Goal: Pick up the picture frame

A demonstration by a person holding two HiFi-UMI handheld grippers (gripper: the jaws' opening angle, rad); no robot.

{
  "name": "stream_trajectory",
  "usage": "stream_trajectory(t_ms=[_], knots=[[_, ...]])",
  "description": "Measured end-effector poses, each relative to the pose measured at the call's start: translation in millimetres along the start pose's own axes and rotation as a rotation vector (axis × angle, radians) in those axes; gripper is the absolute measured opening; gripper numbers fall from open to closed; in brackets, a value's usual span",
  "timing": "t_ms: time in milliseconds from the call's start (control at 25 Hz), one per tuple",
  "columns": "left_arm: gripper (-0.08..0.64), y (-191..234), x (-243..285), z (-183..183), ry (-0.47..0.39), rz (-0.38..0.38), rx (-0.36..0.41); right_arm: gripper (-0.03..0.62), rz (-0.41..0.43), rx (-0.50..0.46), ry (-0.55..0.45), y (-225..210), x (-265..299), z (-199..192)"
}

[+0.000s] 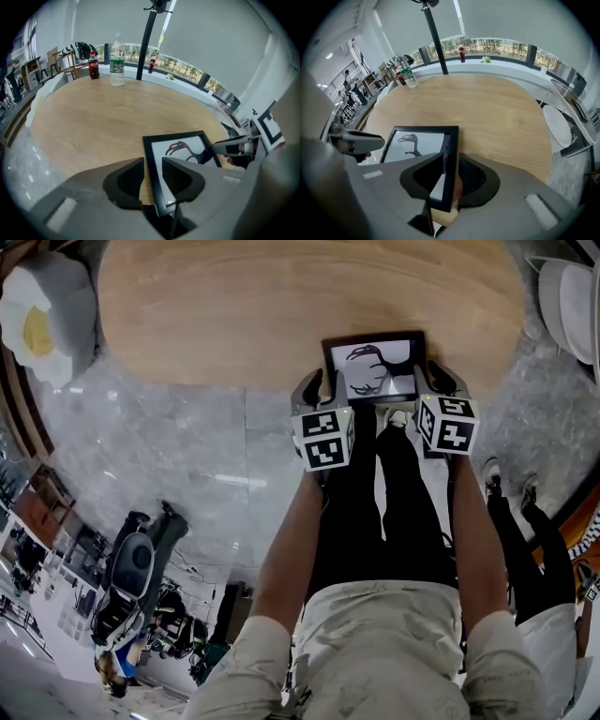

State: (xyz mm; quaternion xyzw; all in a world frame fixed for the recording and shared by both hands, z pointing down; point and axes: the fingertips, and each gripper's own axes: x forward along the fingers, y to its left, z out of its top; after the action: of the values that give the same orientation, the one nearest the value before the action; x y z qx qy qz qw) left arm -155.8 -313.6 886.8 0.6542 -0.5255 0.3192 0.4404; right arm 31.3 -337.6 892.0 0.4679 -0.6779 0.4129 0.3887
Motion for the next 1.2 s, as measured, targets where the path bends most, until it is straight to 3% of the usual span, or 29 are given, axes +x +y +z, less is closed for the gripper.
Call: stream_trajectory(t_ms=[520, 920, 1200], knots=[[0.120, 1, 19, -17, 0.057, -0.010, -0.105, 0.096, 0.030, 0.050, 0.023, -1, 13, -5], [0.083, 5, 19, -19, 0.058, -0.009, -0.116, 0.072, 0.025, 0.033, 0.027, -1, 12, -7], [0.080, 6, 9, -3, 0.037, -0.007, -0.073, 0.072, 0.003, 0.053, 0.003, 3, 2, -1]])
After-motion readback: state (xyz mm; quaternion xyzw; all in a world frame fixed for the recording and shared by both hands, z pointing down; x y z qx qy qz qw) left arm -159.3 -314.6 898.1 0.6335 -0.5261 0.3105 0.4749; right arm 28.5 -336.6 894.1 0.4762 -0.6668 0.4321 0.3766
